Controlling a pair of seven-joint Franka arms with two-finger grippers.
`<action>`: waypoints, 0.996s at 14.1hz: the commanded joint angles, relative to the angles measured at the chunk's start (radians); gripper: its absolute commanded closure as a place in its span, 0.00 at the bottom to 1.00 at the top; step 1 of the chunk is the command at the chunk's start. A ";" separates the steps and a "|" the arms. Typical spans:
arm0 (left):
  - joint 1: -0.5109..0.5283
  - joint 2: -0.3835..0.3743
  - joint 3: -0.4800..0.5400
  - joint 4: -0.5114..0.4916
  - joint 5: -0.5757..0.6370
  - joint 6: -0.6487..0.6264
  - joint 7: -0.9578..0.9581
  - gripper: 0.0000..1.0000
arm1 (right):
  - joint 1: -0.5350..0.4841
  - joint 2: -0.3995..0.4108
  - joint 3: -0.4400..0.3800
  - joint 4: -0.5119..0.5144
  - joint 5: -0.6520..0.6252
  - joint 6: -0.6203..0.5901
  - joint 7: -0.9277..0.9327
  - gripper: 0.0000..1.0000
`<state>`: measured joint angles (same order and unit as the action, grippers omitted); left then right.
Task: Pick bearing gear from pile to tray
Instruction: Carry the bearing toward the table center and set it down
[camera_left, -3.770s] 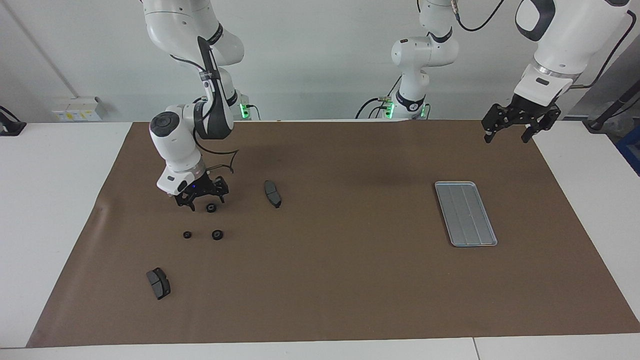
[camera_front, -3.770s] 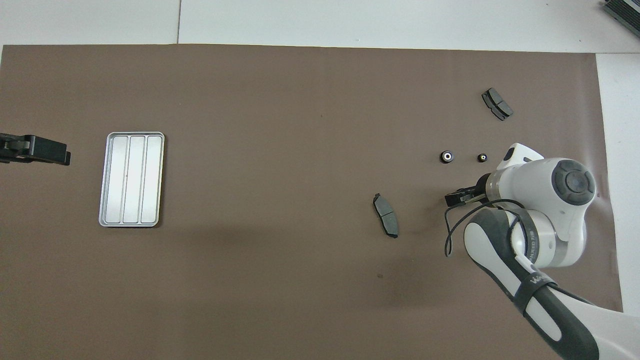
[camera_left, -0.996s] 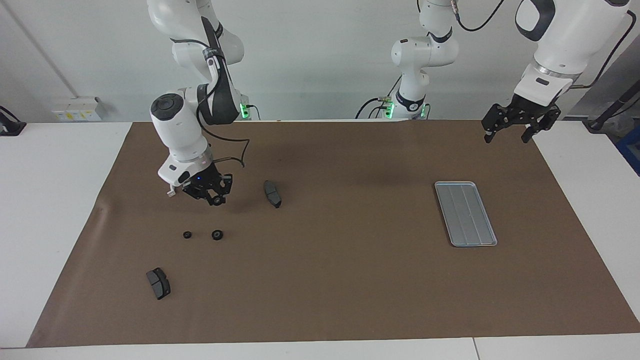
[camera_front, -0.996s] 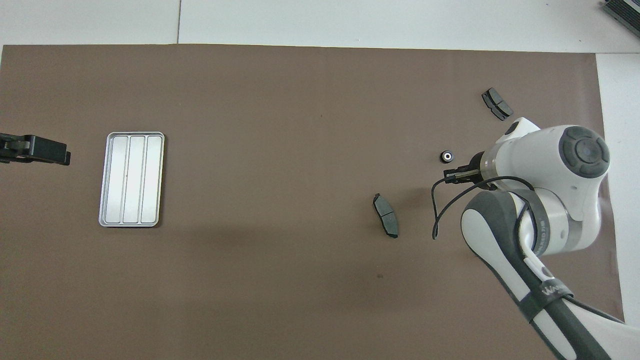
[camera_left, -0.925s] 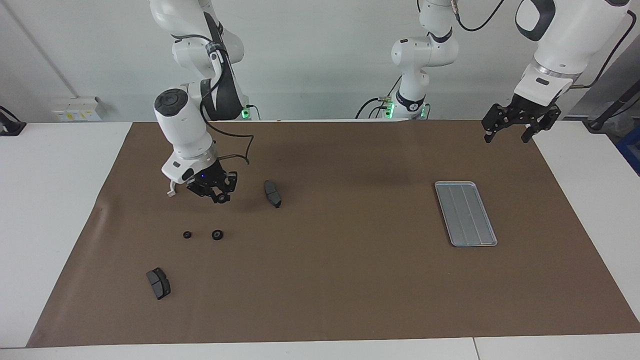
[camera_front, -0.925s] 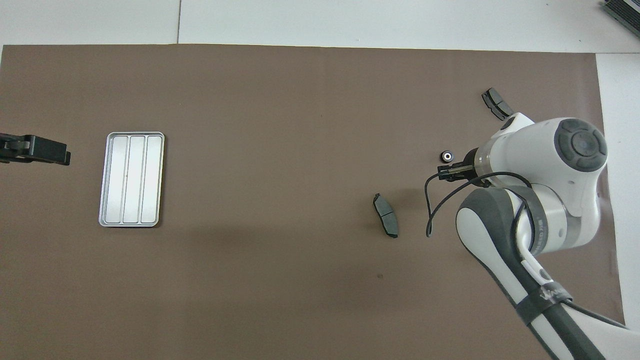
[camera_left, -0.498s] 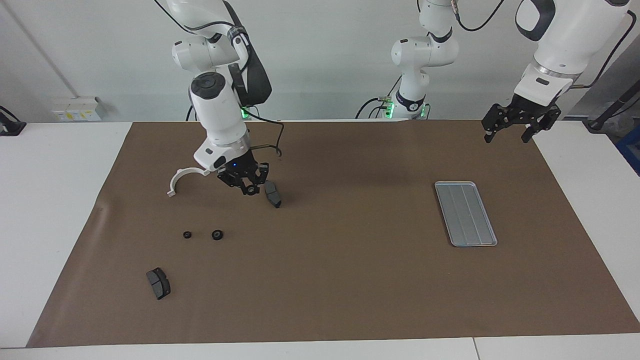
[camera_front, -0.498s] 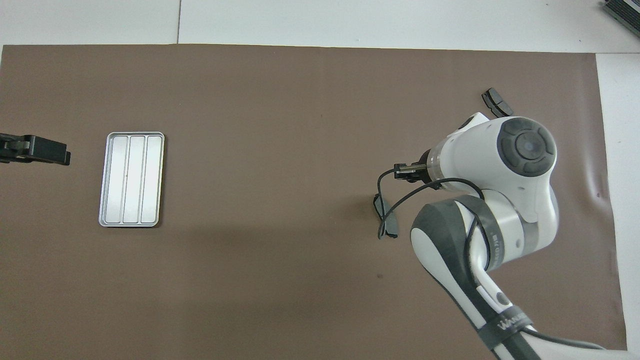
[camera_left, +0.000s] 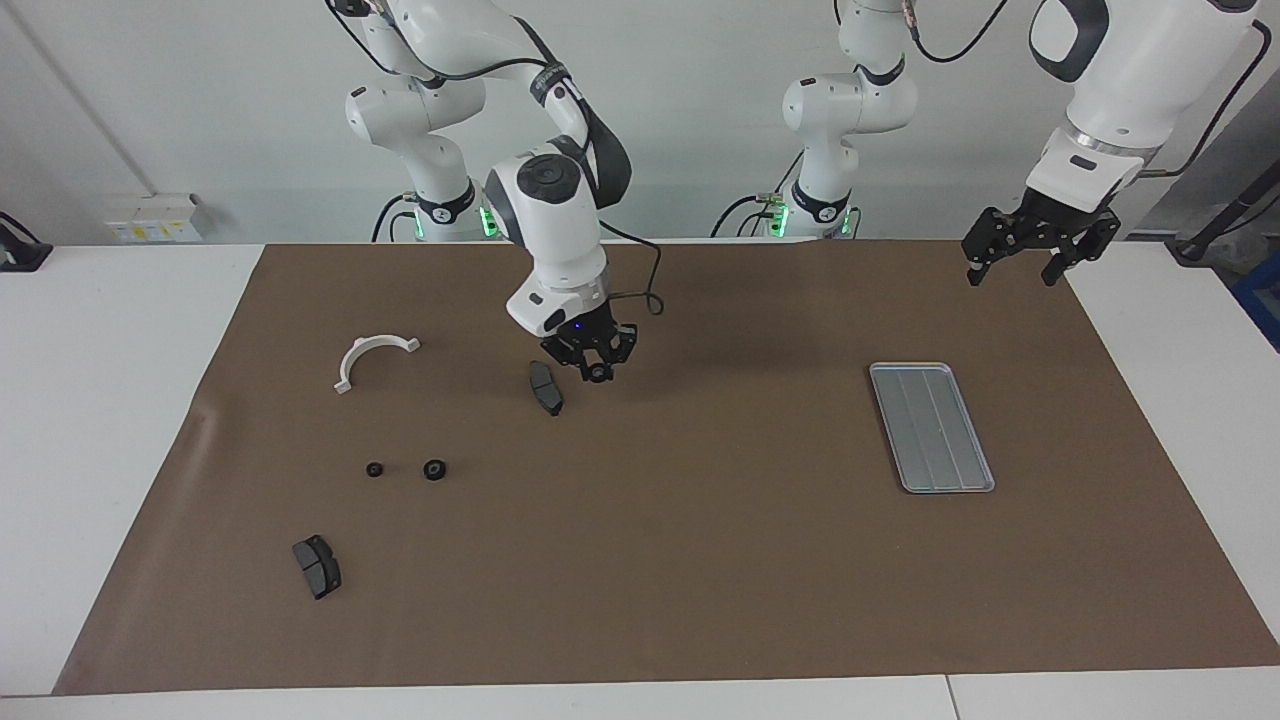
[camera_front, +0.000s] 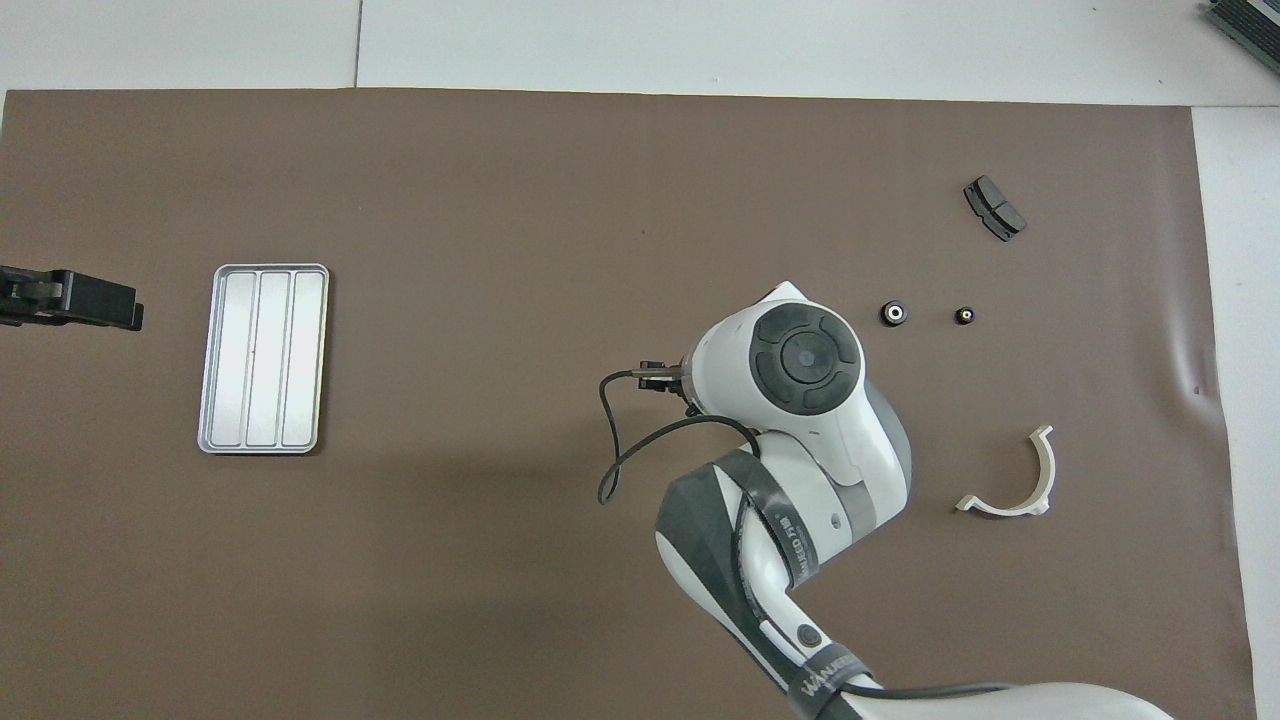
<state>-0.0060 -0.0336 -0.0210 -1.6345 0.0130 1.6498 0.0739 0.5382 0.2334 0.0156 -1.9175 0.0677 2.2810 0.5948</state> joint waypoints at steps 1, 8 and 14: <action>-0.008 -0.005 0.007 -0.008 -0.011 0.005 0.012 0.00 | 0.040 0.044 -0.003 0.026 0.003 0.031 0.060 1.00; -0.009 -0.005 0.007 -0.008 -0.011 0.010 0.014 0.00 | 0.143 0.156 -0.003 0.025 -0.106 0.124 0.235 1.00; 0.003 -0.003 0.009 -0.008 -0.011 0.018 0.009 0.00 | 0.146 0.167 -0.003 0.011 -0.112 0.134 0.238 1.00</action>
<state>-0.0063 -0.0336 -0.0178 -1.6345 0.0130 1.6522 0.0741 0.6870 0.3928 0.0110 -1.9112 -0.0248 2.4041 0.8148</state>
